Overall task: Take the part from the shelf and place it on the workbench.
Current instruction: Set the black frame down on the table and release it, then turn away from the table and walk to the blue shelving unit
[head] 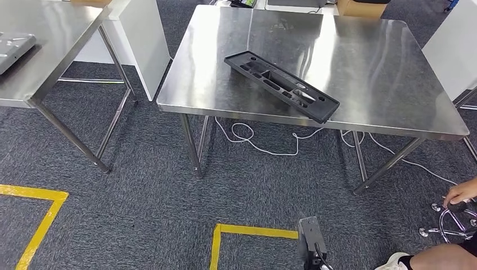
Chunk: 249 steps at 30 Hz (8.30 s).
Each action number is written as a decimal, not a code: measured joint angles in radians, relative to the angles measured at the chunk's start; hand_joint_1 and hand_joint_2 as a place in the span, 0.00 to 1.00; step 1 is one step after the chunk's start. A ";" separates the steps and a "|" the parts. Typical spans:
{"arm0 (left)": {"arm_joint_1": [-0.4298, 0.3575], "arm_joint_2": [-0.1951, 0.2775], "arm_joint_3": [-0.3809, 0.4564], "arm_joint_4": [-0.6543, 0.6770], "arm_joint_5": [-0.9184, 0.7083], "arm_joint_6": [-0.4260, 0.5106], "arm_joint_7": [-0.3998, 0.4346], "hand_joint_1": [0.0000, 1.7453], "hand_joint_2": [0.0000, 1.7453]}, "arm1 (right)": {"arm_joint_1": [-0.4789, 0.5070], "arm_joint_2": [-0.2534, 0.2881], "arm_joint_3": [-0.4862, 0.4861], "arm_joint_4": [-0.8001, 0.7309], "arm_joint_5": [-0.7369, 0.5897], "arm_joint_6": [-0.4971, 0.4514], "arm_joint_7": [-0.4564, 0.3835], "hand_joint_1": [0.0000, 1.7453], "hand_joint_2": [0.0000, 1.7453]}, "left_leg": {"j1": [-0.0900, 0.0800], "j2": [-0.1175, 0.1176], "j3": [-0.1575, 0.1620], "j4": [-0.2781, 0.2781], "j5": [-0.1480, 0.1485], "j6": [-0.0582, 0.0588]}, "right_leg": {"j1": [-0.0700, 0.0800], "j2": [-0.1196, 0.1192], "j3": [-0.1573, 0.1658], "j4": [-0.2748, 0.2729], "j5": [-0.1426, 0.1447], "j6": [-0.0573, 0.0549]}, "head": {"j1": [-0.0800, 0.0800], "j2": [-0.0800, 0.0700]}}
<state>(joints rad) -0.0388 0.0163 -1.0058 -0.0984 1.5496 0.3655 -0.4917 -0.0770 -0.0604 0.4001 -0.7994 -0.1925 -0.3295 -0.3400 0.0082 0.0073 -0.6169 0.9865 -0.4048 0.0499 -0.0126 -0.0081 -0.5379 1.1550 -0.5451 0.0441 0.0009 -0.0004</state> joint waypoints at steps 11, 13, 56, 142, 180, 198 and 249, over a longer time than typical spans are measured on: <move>0.004 0.008 -0.010 0.000 0.002 -0.013 -0.010 0.00 0.00 | -0.014 0.038 0.015 0.405 0.038 0.094 0.092 0.00 0.00 | 0.002 -0.005 -0.094 0.271 -0.176 -0.042 | 0.002 -0.009 0.076 -0.195 0.026 -0.051 | -0.009 0.000; 0.003 0.008 -0.012 0.000 0.001 -0.018 -0.009 0.00 0.00 | -0.007 0.041 0.020 0.452 0.031 0.127 0.115 0.00 0.00 | 0.002 -0.005 -0.073 0.307 -0.164 -0.038 | 0.008 -0.011 0.060 -0.187 0.035 -0.052 | -0.008 0.000; -0.014 0.012 -0.017 -0.014 0.002 0.007 0.044 0.00 0.00 | 0.015 0.072 0.034 0.578 0.015 0.212 0.217 0.00 0.00 | -0.002 -0.005 0.091 -0.009 -0.085 0.009 | 0.005 0.001 -0.123 0.033 -0.037 -0.028 | 0.004 0.000; -0.017 0.026 -0.061 -0.015 -0.023 0.051 0.035 0.00 0.00 | 0.017 0.107 0.089 0.592 0.048 0.177 0.237 0.00 0.00 | 0.012 -0.069 0.094 0.016 -0.087 -0.038 | 0.009 0.112 0.010 -0.172 0.068 -0.035 | -0.003 0.000; -0.010 0.029 -0.094 -0.015 -0.050 0.021 0.031 0.00 0.00 | 0.039 0.109 0.098 0.596 0.039 0.151 0.241 0.00 0.00 | 0.013 0.036 0.068 0.035 -0.090 -0.009 | -0.002 0.024 -0.162 0.133 -0.049 -0.011 | 0.019 0.000; -0.009 0.030 -0.112 -0.016 -0.055 0.020 0.051 0.00 0.00 | 0.045 0.110 0.098 0.599 0.040 0.157 0.251 0.00 0.00 | 0.032 -0.025 0.021 0.200 -0.161 -0.074 | -0.008 0.079 -0.002 -0.145 0.069 -0.050 | 0.010 0.000; -0.009 -0.039 -0.181 0.003 -0.101 -0.053 0.218 0.00 0.00 | 0.062 0.064 0.169 0.620 0.074 0.223 0.255 0.00 0.00 | 0.015 0.113 0.082 0.063 -0.130 -0.043 | 0.012 -0.050 -0.043 -0.114 0.053 -0.012 | 0.018 0.000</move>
<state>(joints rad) -0.0475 -0.0223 -1.1869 -0.0950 1.4489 0.3123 -0.2741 -0.0148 0.0034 0.5695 -0.1797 -0.1185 -0.1068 -0.0853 0.0228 0.1201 -0.5347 1.0492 -0.5346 0.0070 -0.0002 -0.0578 -0.5808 1.0408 -0.4918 0.0323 0.0188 -0.0002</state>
